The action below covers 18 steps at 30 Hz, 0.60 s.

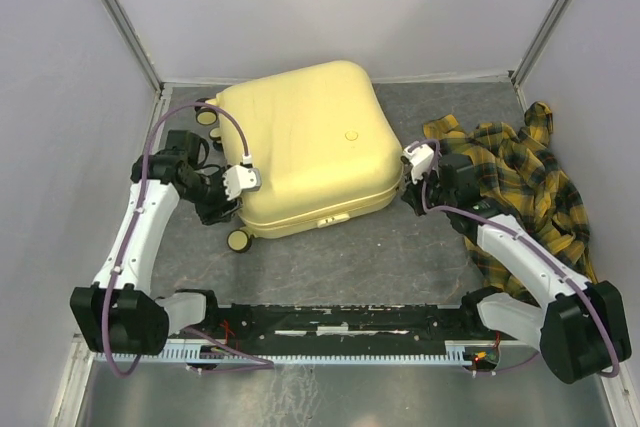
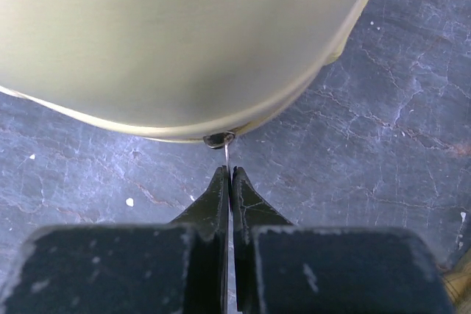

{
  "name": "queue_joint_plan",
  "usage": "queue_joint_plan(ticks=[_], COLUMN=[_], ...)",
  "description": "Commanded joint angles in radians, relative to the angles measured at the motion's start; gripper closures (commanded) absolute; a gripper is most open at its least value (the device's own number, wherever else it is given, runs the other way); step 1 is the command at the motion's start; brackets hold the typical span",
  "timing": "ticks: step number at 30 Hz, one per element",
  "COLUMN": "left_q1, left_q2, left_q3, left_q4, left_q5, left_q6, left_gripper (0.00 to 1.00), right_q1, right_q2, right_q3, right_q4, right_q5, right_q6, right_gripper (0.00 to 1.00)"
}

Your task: Pack the luggage

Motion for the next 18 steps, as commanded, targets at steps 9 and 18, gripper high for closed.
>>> queue_joint_plan(ticks=[9, 18], left_q1=[0.191, 0.191], left_q2=[0.130, 0.122], left_q3=[0.029, 0.014], left_q4=[-0.109, -0.067], left_q5=[-0.251, -0.235], left_q6=[0.204, 0.198], left_gripper=[0.97, 0.97], right_q1=[-0.097, -0.100], right_q2=[-0.010, 0.150], right_q3=[0.049, 0.163], right_q4=[0.076, 0.156], right_q5=[0.033, -0.079], right_q6=[-0.063, -0.104], right_gripper=[0.98, 0.98])
